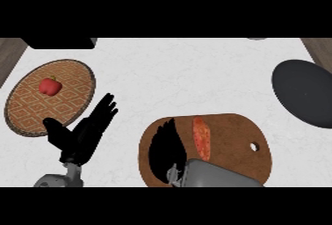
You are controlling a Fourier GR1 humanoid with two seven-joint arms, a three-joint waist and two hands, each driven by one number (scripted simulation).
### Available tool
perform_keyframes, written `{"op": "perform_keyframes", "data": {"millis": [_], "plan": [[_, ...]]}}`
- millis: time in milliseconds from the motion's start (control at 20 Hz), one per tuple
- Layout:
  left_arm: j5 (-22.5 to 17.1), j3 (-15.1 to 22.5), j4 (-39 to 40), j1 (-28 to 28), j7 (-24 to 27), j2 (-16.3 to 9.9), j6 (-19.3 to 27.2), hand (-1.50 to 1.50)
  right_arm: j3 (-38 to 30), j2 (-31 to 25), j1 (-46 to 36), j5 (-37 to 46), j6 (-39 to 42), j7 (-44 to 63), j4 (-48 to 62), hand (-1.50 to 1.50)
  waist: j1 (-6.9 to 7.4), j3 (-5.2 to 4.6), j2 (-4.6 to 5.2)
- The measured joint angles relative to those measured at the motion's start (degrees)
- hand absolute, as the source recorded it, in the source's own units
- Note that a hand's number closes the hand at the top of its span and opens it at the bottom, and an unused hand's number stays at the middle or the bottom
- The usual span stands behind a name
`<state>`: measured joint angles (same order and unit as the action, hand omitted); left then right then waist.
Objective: Pick the sweet potato from the cutting board and place it in the pan
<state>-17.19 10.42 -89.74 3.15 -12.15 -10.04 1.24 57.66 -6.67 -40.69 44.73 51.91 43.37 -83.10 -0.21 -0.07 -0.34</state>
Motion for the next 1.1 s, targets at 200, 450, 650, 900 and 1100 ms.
{"op": "perform_keyframes", "data": {"millis": [200, 450, 650, 900, 1100], "plan": [[1.02, -0.27, 1.91, 0.98, 0.94, 0.91, -0.23, 0.00, 0.33, 1.12, 4.79, 2.67, 1.66, 2.74, -3.31, -1.50, -0.03, 0.03, 0.14], [1.92, -0.42, 1.65, 1.23, 0.60, 1.26, -0.47, 0.00, 1.84, 0.51, 6.10, 7.86, 2.17, 2.32, -2.85, -1.50, 0.20, 0.05, 0.24], [1.77, -0.99, 1.42, 0.74, 0.57, 1.22, -1.28, 0.00, 1.81, -2.47, 4.93, 11.49, 2.40, 1.15, -2.97, -1.50, 0.33, 0.06, 0.27], [2.99, -0.86, 1.69, 0.71, 0.68, 2.53, -1.23, 0.00, -0.14, -4.87, 4.88, 15.15, 1.97, -2.75, -2.13, -1.50, 0.38, 0.06, 0.32], [2.60, -1.59, 0.31, 0.43, -0.97, 2.60, -1.92, 0.00, -1.09, -5.92, 5.56, 18.31, 1.02, -6.10, -1.22, -1.50, 0.42, 0.06, 0.32]]}}
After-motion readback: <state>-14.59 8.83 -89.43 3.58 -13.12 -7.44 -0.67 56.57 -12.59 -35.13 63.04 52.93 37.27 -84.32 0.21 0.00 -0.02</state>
